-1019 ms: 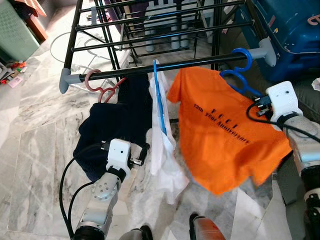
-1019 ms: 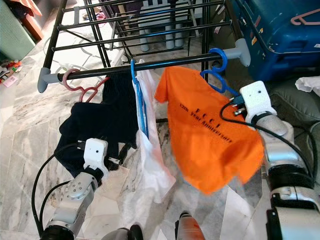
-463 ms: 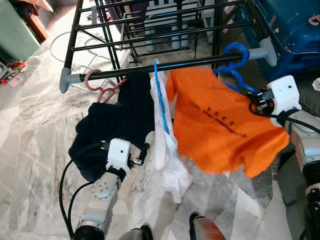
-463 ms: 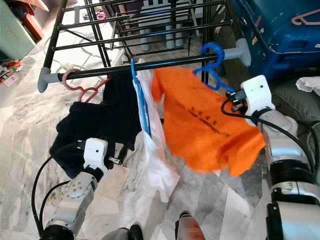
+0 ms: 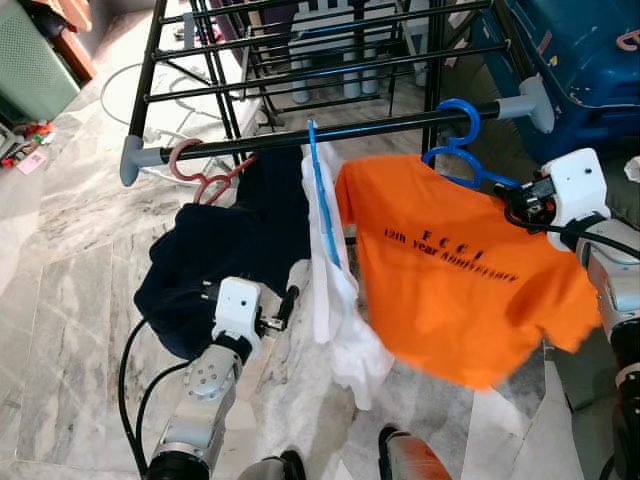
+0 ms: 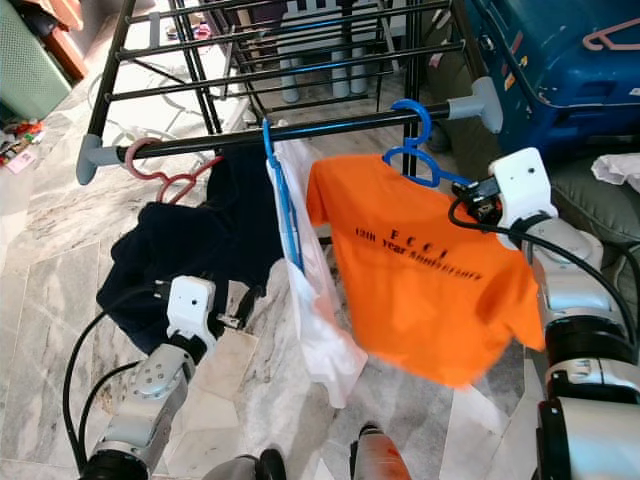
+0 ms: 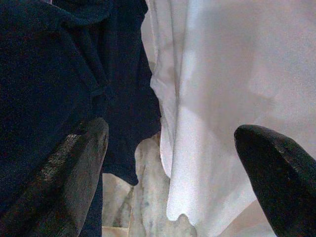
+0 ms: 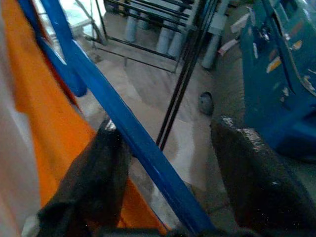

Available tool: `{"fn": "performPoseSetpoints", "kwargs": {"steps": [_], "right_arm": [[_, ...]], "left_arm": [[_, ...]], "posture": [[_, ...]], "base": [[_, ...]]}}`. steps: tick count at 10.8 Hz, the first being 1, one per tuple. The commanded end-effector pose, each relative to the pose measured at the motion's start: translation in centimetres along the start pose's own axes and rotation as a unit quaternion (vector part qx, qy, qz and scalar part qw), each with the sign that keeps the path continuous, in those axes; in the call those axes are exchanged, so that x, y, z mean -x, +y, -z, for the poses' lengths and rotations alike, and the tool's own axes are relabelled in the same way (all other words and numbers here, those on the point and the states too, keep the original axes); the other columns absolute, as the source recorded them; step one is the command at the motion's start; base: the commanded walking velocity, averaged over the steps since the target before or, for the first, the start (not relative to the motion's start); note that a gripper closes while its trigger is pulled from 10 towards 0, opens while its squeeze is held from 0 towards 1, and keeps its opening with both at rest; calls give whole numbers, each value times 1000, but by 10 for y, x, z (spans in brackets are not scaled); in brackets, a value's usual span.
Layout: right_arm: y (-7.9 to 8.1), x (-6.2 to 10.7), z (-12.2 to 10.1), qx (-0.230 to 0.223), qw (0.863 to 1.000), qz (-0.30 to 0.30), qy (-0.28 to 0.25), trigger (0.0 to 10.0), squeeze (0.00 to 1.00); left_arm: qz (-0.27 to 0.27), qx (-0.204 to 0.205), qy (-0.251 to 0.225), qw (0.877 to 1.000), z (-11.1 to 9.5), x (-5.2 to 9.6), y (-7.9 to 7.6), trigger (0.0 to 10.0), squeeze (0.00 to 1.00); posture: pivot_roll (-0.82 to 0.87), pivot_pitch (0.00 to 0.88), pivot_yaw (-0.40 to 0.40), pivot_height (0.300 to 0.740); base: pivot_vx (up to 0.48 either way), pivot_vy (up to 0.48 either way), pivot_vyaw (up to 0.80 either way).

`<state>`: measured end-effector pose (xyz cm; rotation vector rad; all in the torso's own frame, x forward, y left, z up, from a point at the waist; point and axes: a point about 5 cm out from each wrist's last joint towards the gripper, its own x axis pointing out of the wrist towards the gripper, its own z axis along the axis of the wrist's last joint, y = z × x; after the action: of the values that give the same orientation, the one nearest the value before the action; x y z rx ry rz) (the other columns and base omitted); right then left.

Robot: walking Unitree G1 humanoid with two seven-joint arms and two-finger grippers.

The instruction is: Hang hanger

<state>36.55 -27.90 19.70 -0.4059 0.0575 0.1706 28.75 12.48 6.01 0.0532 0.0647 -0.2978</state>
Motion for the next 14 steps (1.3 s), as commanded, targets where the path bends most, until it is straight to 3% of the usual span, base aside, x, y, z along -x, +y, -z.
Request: {"fn": "performPoseSetpoints", "kwargs": {"steps": [1, 6, 7, 8, 10, 11, 12, 14], "right_arm": [[1, -1, -2, -10, 1000, -5, -8, 10000, 1000], [4, -3, -8, -33, 996, -79, -29, 10000, 1000], [9, -5, -12, -49, 992, -112, -42, 10000, 125], [11, -6, -14, -46, 989, -133, -40, 10000, 0], [10, -7, -14, -46, 988, -144, -33, 10000, 0], [11, -8, -12, -56, 988, -142, -32, 2667, 0], [12, -9, -11, -59, 988, -143, -29, 0, 0], [14, -12, -12, -56, 988, -141, -22, 0, 0]], "left_arm": [[-11, -4, 18, 1000, 7, 5, 7, 10000, 0], [-16, -2, 20, 1000, 8, 6, 5, 10000, 0], [-16, -3, 20, 1000, 8, 6, 5, 10000, 0], [-16, -3, 20, 1000, 8, 6, 6, 10000, 0], [-17, -4, 21, 1000, 8, 7, 6, 10000, 0], [-17, -5, 20, 1000, 8, 7, 7, 10000, 0], [-17, -5, 21, 1000, 8, 7, 7, 10000, 0], [-16, -6, 21, 1000, 8, 7, 6, 10000, 0]], "posture": [[-264, 217, 153, 740], [-262, 217, 139, 740], [-260, 216, 137, 740], [-257, 216, 138, 740], [-254, 216, 140, 740], [-252, 216, 142, 740], [-253, 217, 142, 740], [-254, 216, 144, 740]], "base": [[0, 0, 0], [0, 0, 0], [0, 0, 0], [0, 0, 0], [0, 0, 0], [0, 0, 0], [0, 0, 0], [0, 0, 0]]}}
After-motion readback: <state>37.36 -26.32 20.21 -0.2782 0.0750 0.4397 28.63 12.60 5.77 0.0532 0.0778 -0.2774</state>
